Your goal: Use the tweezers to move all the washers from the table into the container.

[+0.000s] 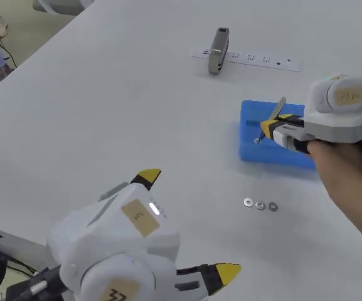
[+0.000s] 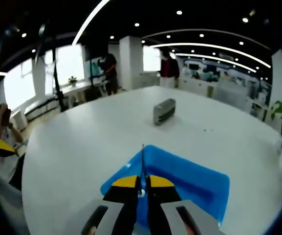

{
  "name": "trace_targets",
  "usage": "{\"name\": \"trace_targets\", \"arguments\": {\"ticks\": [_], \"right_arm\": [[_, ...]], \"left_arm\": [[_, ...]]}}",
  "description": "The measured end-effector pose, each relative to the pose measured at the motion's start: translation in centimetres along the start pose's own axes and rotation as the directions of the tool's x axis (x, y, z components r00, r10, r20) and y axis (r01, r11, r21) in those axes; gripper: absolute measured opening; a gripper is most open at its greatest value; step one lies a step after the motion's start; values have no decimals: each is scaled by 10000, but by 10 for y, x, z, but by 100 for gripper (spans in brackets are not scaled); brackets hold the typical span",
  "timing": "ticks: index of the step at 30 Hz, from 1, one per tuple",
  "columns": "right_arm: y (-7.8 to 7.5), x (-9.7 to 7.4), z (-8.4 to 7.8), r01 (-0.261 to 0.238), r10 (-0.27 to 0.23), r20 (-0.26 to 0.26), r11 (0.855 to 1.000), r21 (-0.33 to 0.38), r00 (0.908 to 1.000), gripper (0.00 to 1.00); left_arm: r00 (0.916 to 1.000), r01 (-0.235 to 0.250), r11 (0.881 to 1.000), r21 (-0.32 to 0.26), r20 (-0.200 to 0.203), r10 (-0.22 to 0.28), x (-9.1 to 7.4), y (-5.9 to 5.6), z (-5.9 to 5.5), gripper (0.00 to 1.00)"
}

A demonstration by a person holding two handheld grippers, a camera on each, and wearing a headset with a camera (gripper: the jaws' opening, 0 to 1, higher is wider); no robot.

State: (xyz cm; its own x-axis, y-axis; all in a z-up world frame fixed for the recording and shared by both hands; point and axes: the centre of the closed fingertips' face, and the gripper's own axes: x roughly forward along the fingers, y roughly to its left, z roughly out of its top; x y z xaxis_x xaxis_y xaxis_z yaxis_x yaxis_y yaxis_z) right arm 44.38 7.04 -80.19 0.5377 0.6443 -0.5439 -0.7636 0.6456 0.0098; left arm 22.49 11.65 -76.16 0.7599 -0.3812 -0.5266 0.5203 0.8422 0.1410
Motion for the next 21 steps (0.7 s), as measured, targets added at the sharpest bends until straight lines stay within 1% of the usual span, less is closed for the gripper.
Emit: {"name": "trace_targets", "arguments": {"ticks": [1, 3, 6, 8, 10, 11, 13, 15, 20, 21], "right_arm": [[-1, 1, -2, 5, -5, -27, 10000, -11, 10000, 3], [-1, 2, -7, 6, -7, -147, 10000, -56, 9999, 3], [0, 2, -9, -44, 44, -129, 10000, 1, 9999, 3], [0, 3, -10, -20, 20, -113, 10000, 1, 9999, 3], [-1, 4, -14, -39, 39, -174, 10000, -11, 9998, 3], [-1, 3, -11, -61, 61, -3, 10000, 34, 10000, 3], [-1, 3, -11, -89, 89, -21, 9998, 176, 10000, 3], [1, 4, -9, -134, 134, 24, 9998, 169, 9999, 3], [4, 4, -10, -130, 129, -74, 9999, -107, 9999, 4], [3, 4, -10, -101, 99, -95, 9999, -139, 9999, 4]], "left_arm": [[10000, -16, 10000, 51, 8, 16, 1, 0, -1, 96], [9997, -75, 9994, 330, -224, 82, 2, -1, -6, 97], [9997, 79, 9981, 618, -216, -65, 3, -7, -5, 97], [9992, 213, 9960, 872, -367, -181, 5, -12, -8, 98], [9989, 203, 9945, 1031, -439, -159, 6, -13, -9, 98], [9988, 199, 9944, 1034, -456, -153, 6, -13, -9, 99], [9988, 184, 9951, 970, -475, -138, 6, -11, -10, 99], [9988, 149, 9958, 899, -484, -106, 6, -10, -10, 99], [9985, 168, 9959, 890, -528, -121, 7, -11, -11, 99], [9987, 224, 9964, 823, -472, -185, 7, -12, -10, 99]]}}
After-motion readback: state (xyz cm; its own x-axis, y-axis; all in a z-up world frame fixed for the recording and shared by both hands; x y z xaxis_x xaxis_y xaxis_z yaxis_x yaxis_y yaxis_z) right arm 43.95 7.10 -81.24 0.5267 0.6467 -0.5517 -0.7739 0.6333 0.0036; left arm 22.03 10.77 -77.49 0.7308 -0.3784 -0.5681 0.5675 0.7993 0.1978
